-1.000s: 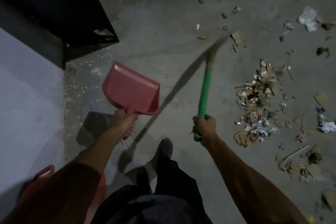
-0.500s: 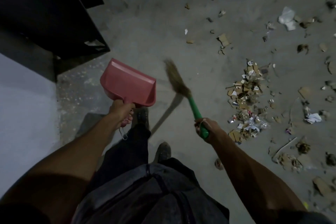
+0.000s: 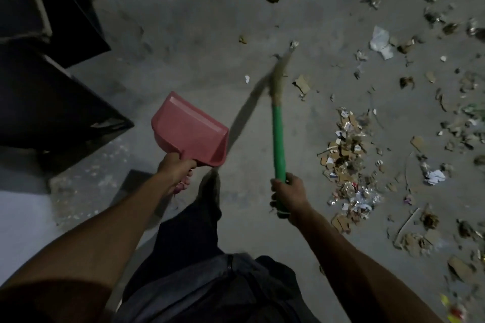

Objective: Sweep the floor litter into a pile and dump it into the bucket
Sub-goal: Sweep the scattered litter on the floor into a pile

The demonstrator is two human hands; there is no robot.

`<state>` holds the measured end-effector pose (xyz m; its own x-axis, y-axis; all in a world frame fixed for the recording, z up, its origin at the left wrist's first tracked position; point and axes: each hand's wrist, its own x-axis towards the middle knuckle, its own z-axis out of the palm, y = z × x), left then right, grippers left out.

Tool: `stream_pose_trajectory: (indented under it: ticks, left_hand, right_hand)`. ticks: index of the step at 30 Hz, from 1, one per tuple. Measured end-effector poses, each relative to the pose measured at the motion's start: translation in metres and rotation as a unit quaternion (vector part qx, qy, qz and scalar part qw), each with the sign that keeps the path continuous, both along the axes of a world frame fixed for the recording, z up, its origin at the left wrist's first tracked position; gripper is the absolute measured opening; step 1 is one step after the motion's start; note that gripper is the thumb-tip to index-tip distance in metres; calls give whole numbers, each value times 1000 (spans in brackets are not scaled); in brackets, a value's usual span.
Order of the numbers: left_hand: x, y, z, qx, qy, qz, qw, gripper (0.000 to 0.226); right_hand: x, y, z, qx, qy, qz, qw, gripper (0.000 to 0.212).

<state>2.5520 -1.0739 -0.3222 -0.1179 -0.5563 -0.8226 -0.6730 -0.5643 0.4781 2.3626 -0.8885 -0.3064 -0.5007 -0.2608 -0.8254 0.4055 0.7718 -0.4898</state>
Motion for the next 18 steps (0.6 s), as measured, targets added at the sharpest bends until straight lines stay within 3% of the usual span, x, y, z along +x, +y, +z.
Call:
stream_pose_trajectory:
  ticks: [4, 7, 10, 13, 18]
  left_hand:
    - [-20, -60, -2, -10, -1, 1, 1000, 8]
    - [-32, -91, -6, -8, 5, 9, 1000, 9]
    - [-40, -111, -7, -4, 10, 8, 1000, 11]
    - [-46, -127, -8, -1, 17, 1, 1000, 13]
    - [-57, -155, -5, -1, 25, 0, 1000, 13]
  right_hand:
    - [8, -67, -18, 16, -12, 94, 995, 24]
    - [-4, -110, -39, 35, -23, 87, 995, 21]
    - [-26, -137, -48, 38, -60, -39, 997, 15]
    - [-64, -151, -52, 12, -99, -229, 968, 9]
    - [-124, -161, -46, -45, -52, -388, 919, 15]
